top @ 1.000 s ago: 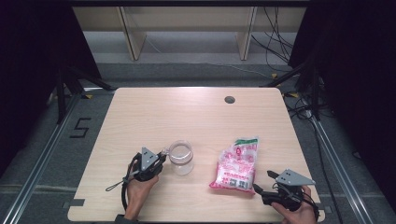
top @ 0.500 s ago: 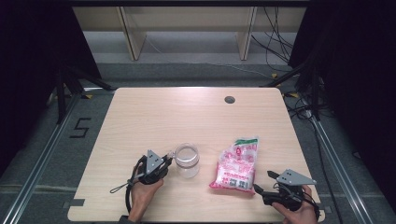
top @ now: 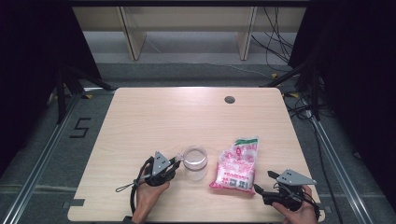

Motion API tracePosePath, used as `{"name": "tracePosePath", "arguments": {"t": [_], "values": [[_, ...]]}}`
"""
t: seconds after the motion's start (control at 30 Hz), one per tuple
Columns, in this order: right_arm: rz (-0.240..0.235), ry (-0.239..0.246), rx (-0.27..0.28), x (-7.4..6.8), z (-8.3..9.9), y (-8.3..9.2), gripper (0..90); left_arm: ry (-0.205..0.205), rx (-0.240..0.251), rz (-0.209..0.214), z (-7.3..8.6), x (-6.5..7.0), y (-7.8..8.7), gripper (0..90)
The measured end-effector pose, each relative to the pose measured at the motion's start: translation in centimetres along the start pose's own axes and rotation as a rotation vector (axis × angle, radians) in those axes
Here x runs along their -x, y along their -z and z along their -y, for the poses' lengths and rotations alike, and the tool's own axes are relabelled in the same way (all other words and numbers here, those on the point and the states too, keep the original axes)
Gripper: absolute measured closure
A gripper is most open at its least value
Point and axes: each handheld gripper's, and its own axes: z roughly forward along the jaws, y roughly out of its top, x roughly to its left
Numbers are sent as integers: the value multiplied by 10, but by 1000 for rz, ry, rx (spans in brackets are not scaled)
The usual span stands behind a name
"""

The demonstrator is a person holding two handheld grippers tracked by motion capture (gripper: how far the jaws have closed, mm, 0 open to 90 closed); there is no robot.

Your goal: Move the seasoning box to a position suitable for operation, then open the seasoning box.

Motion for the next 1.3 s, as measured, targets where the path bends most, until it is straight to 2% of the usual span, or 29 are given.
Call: {"name": "tracePosePath", "arguments": {"t": [0.03,0.07,0.2,0.23,0.27,0.3,0.33,0.37,0.4,0.5,0.57,0.63,0.67,0.7,0.73,0.77,0.8,0.83,0.87,0.9,0.93,0.97,1.03,1.1,1.13,1.17,1.23,1.3], "values": [[-2,-21,-7,-2,0,0,252,-24,5,-7,-1,-1,1,761],[-8,-1,-1,-1,0,-1,252,-7,15,1,-1,0,1,748],[-7,2,5,0,0,-1,252,4,11,14,-5,-2,5,654],[1,-30,-7,-2,0,1,252,11,17,12,-6,-2,6,621],[-7,-33,0,-2,1,0,252,0,14,15,-6,-4,7,588],[4,-8,1,0,0,1,252,-14,3,13,-7,-5,8,541],[-3,-5,1,1,1,1,252,-36,-5,19,-8,-7,9,500],[-5,-10,4,0,1,1,252,-38,-10,30,-8,-6,9,474],[-5,0,8,1,1,1,252,-18,-1,37,-7,-5,9,441],[-1,-24,0,-2,0,0,252,-7,-3,56,-9,-6,13,380],[-11,-7,0,-1,0,0,252,10,7,70,-11,-7,17,342],[1,0,-3,-1,0,1,252,31,18,87,-14,-8,21,318],[6,-26,-11,-3,0,2,252,50,24,96,-15,-8,22,304],[17,10,4,0,0,1,252,46,32,111,-15,-9,23,292],[6,-29,-9,-3,0,2,252,46,44,117,-16,-9,24,289],[2,-30,-8,-3,0,2,252,43,47,116,-16,-10,25,288],[3,-30,-2,-3,1,1,252,51,51,120,-17,-10,25,289],[4,-8,4,-1,1,1,252,61,53,111,-17,-11,26,291],[5,-7,3,-1,1,2,252,74,66,128,-17,-12,26,295],[3,-10,4,-2,1,2,252,83,60,125,-18,-12,28,300],[5,-23,3,-3,1,2,252,94,83,116,-20,-12,30,325],[5,-7,3,-2,1,2,252,74,93,113,-22,-12,32,389],[8,-10,5,-2,1,2,252,52,110,116,-27,-10,35,465],[23,-3,4,-1,1,3,252,-5,124,116,-33,-12,41,550],[19,0,4,-1,1,3,252,10,128,111,-34,-11,43,591],[13,-4,2,-1,1,2,252,-6,150,116,-38,-13,46,649],[9,-6,3,-2,1,2,252,-19,154,96,-43,-13,48,743],[9,-9,2,-1,1,2,252,-24,153,78,-46,-14,47,790]]}}
